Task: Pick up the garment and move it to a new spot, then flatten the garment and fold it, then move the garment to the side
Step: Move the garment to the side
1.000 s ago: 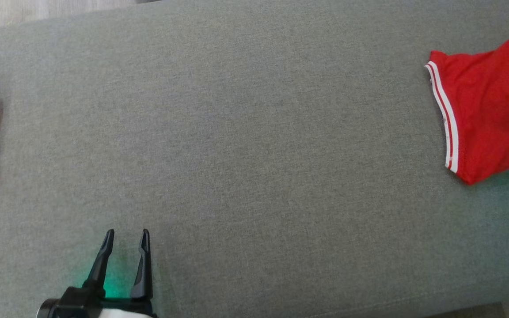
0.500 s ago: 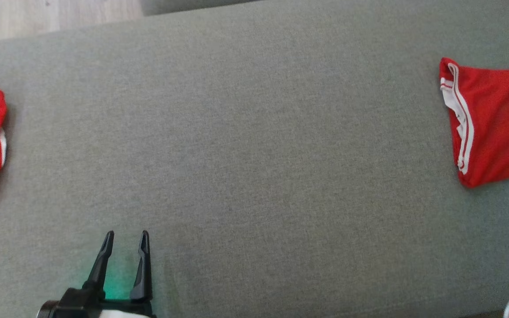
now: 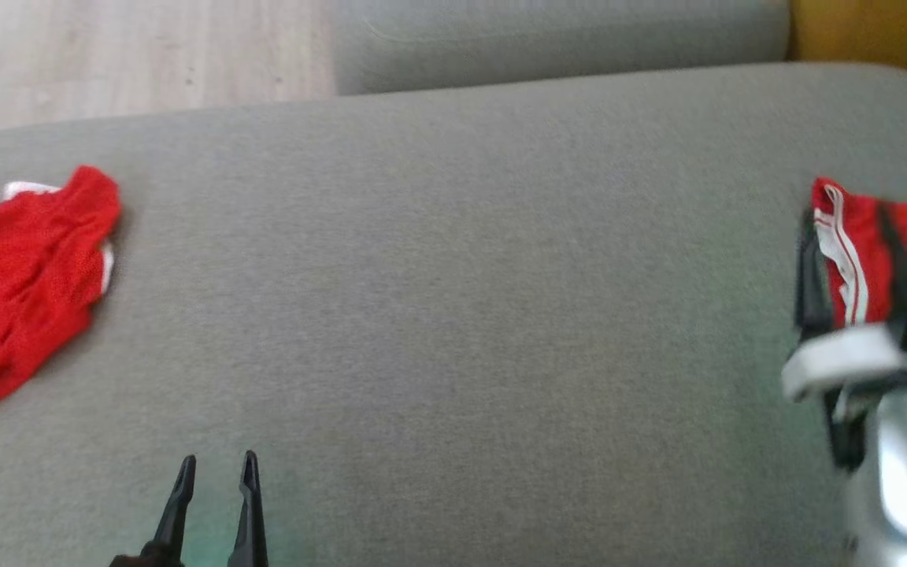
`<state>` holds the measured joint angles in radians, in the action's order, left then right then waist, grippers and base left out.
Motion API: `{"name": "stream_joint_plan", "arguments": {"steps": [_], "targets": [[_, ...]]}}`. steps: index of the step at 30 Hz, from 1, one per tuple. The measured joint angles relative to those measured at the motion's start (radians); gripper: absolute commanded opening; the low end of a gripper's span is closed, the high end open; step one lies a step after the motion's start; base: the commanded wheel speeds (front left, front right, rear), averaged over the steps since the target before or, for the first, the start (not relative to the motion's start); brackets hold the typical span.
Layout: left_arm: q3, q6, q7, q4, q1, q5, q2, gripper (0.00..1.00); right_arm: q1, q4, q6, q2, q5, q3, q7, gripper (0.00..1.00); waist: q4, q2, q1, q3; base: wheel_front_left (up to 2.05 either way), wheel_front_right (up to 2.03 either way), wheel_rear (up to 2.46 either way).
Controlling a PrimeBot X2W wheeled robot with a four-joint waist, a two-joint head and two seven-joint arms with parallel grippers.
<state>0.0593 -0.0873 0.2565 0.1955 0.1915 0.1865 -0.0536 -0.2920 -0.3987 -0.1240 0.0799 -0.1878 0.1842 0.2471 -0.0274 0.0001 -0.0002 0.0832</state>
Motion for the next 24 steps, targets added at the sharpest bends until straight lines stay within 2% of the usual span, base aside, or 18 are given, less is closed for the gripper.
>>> {"name": "stream_joint_plan", "arguments": {"steps": [9, 13, 24], "targets": [[0.006, 0.012, 0.0, -0.006, 0.014, 0.01, 0.0, 1.0, 0.243, 0.139, 0.0, -0.033, 0.047, -0.035, 0.001, 1.0, 0.043, 0.0, 0.0, -0.039, 0.0, 0.0, 0.0], [0.01, 0.017, 0.0, -0.006, 0.022, 0.01, 0.0, 1.0, 0.333, 0.173, 0.0, -0.035, 0.117, -0.053, 0.001, 1.0, 0.049, 0.0, 0.0, -0.047, 0.0, 0.0, 0.0], [0.012, 0.016, 0.0, -0.006, 0.022, 0.01, 0.0, 1.0, 0.41, 0.208, 0.0, -0.035, 0.161, -0.085, 0.001, 1.0, 0.023, 0.0, 0.0001, -0.068, 0.0, 0.0, 0.0]]}}
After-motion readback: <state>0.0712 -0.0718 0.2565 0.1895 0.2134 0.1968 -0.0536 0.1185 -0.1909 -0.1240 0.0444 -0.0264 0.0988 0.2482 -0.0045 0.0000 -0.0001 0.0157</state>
